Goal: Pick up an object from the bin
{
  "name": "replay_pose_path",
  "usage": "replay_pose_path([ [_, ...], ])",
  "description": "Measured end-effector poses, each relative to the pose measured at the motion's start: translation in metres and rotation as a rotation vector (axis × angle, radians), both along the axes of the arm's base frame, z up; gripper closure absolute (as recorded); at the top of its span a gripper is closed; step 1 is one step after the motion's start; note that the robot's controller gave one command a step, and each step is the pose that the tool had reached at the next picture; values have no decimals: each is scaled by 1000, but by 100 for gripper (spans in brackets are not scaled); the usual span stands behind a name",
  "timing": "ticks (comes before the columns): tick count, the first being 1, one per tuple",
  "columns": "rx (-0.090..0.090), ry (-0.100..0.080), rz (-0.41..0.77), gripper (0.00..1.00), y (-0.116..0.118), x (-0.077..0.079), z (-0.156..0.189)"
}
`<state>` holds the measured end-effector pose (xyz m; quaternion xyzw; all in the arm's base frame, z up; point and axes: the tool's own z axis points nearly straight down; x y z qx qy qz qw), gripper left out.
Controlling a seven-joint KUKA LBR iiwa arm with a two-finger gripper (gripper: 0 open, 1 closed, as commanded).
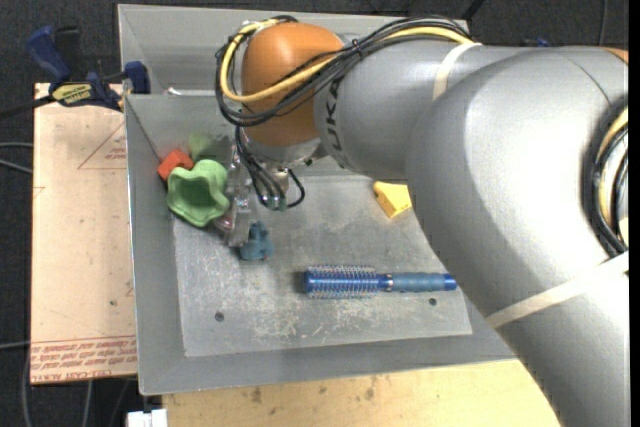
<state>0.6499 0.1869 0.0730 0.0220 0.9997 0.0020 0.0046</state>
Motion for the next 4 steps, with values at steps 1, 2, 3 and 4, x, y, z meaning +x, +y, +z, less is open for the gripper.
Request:
replay_pose_path([
  [1, -3, 2, 237, 0, 42, -5, 29],
  [2, -9, 5, 975, 0, 62, -16, -3],
  [3, -8, 4, 970, 0, 61, -15, -3],
  [4, -10, 4, 971, 100, 60, -15, -2],
])
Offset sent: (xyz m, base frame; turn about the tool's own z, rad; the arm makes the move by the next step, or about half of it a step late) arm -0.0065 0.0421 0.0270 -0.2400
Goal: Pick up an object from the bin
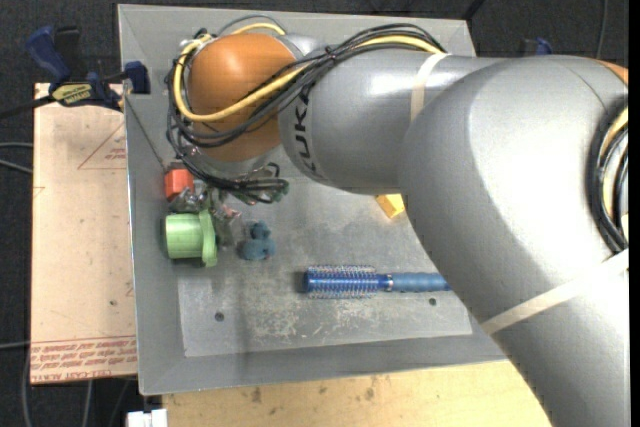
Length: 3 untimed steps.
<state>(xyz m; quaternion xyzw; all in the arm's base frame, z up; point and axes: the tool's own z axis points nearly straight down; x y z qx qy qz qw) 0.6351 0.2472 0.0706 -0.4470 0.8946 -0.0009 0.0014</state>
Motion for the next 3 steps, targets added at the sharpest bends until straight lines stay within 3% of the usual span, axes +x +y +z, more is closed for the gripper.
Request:
replay_pose_path([
  [2, 5, -6, -6, 100, 3, 3, 97],
  [3, 5, -1, -9, 100, 4, 4, 101],
])
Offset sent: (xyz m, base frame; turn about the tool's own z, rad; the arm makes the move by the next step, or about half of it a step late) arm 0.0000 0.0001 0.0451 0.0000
